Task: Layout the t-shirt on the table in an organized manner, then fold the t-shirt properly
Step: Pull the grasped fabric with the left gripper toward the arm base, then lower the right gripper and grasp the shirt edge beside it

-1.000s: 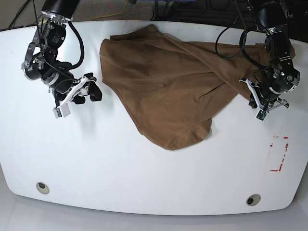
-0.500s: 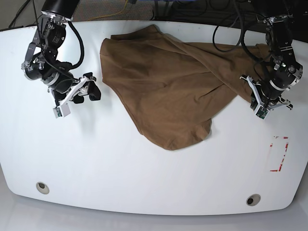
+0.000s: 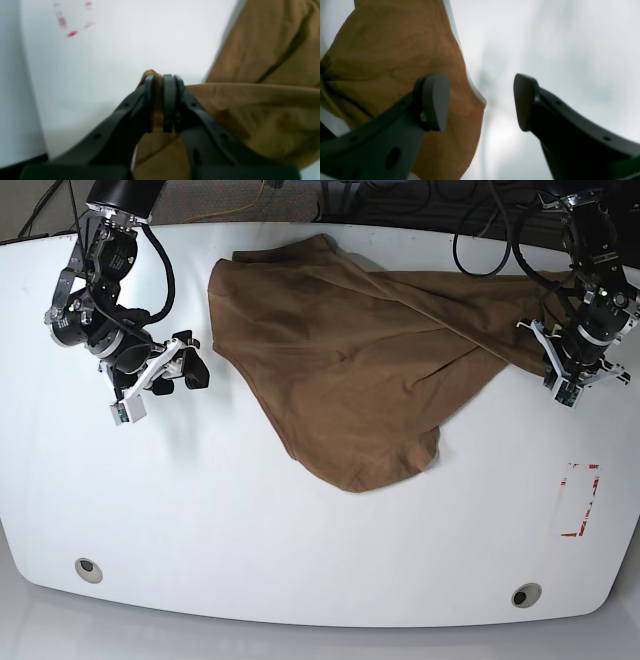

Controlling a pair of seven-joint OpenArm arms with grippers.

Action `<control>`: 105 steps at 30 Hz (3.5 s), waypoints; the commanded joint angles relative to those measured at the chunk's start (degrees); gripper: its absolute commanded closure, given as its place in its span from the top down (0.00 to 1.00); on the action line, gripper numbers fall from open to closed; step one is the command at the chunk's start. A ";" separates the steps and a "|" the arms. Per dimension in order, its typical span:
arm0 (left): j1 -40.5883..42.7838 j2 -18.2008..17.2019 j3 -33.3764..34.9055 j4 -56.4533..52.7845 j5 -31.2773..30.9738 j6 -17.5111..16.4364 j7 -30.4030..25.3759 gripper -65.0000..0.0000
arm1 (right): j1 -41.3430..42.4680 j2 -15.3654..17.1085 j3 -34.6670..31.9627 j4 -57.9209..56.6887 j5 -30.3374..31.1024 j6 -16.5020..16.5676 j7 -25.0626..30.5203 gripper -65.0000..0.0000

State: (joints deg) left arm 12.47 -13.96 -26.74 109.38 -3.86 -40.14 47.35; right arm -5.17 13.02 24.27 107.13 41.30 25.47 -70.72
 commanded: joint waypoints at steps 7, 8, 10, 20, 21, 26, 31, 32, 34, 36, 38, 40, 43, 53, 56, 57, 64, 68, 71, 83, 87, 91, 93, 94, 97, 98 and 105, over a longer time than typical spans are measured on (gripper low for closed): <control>2.34 -0.68 -7.50 2.31 -0.41 0.14 2.98 0.04 | 0.82 0.74 0.21 0.87 0.68 0.06 1.05 0.59; 3.40 -0.68 -8.29 2.31 -0.41 0.14 2.98 0.04 | 0.82 0.74 0.21 0.87 0.68 0.06 1.05 0.59; 5.33 -0.68 -9.17 2.31 -0.41 0.14 2.98 0.04 | 0.73 0.74 0.21 0.87 0.68 0.06 1.05 0.59; 12.89 -0.33 -8.99 2.22 -0.32 0.14 2.98 0.04 | 1.08 -1.10 0.04 0.78 0.06 0.06 1.05 0.59; 13.95 0.29 -8.99 2.22 -0.32 0.14 2.98 0.04 | 1.08 -1.28 -0.05 0.78 -0.55 0.06 1.05 0.59; 17.64 3.01 -8.99 2.22 -0.32 0.14 2.98 0.04 | 1.17 -3.04 -0.23 0.78 -1.96 0.15 1.05 0.59; 21.77 4.33 -8.99 2.22 -0.32 0.14 3.06 0.04 | 1.17 -4.00 -0.23 0.78 -2.22 0.15 1.05 0.59; 22.83 4.51 -8.99 2.22 -0.32 0.14 3.06 0.04 | 1.17 -4.00 -0.23 0.78 -2.22 0.15 1.05 0.59; 24.50 5.12 -8.99 2.22 -0.32 0.14 3.06 0.04 | 1.17 -4.00 -0.23 0.78 -2.22 0.15 1.05 0.59; 25.64 5.65 -9.17 2.22 -0.32 0.14 3.06 0.04 | 1.17 -4.00 -0.23 0.78 -2.22 0.15 1.05 0.59; 26.52 5.91 -9.17 2.22 -0.32 0.14 3.06 0.04 | 1.08 -4.00 -0.23 0.78 -2.22 0.15 1.05 0.59; 26.70 5.91 -9.08 2.22 -0.32 0.14 3.06 0.04 | 1.08 -4.00 -0.23 0.78 -2.22 0.15 1.05 0.59; 26.70 5.91 -9.08 2.22 -0.32 0.14 3.06 0.04 | 1.17 -4.09 -0.32 0.78 -2.22 0.15 1.14 0.60; 26.43 5.91 -8.73 2.22 -0.23 0.14 3.06 0.09 | 4.69 -6.29 -0.40 0.08 -2.31 0.15 1.14 0.60; 26.34 5.65 -7.76 2.22 -0.05 0.14 3.06 0.21 | 6.36 -6.99 -0.40 -3.35 -2.31 0.06 1.14 0.62; 26.34 5.65 -7.41 2.22 -0.05 0.14 3.06 0.28 | 7.76 -6.99 -0.40 -5.29 -2.31 0.06 1.14 0.66; 24.76 5.65 -7.24 2.22 0.12 0.14 3.06 0.42 | 13.21 -7.35 -0.58 -13.64 -2.31 0.06 3.51 0.83; 24.41 5.56 -6.80 2.22 0.03 0.14 3.06 0.42 | 16.11 -7.26 -3.66 -18.91 -2.31 0.06 6.15 0.83; 24.32 5.47 -6.80 2.22 0.03 0.14 3.06 0.42 | 17.61 -7.17 -6.91 -22.69 -2.31 0.06 9.40 0.83; 24.32 5.47 -6.97 2.22 -0.14 0.14 3.06 0.42 | 20.07 -7.17 -20.54 -36.41 -2.22 0.06 24.08 0.83; 24.32 5.47 -7.15 2.22 -0.23 0.14 3.06 0.42 | 20.51 -7.17 -24.14 -40.10 -2.22 0.06 27.51 0.83; 24.32 5.47 -7.24 2.22 -0.23 0.14 3.06 0.42 | 20.51 -7.26 -26.25 -42.56 -2.13 0.06 29.44 0.83; 24.32 5.47 -7.24 2.22 -0.23 0.14 3.06 0.42 | 20.51 -7.26 -26.60 -43.00 -2.13 0.06 29.88 0.83; 24.32 5.47 -7.24 2.22 -0.23 0.14 3.06 0.42 | 20.51 -7.35 -26.87 -43.18 -2.05 0.06 30.06 0.83; 24.32 5.47 -7.24 2.22 -0.23 0.14 3.06 0.42 | 20.51 -7.70 -27.83 -43.18 -1.96 0.06 30.15 0.83; 24.32 5.47 -7.24 2.22 -0.23 0.14 2.98 0.42 | 20.51 -8.14 -28.10 -43.18 -1.96 0.06 30.15 0.83; 23.35 5.56 -7.24 2.22 -0.23 0.14 2.98 0.42 | 20.51 -9.98 -30.73 -43.26 -2.22 0.06 30.32 0.83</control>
State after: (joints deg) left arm 36.27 -7.94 -33.58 110.65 -3.86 -39.99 50.98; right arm 14.57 3.46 -5.69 63.66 39.38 25.56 -39.05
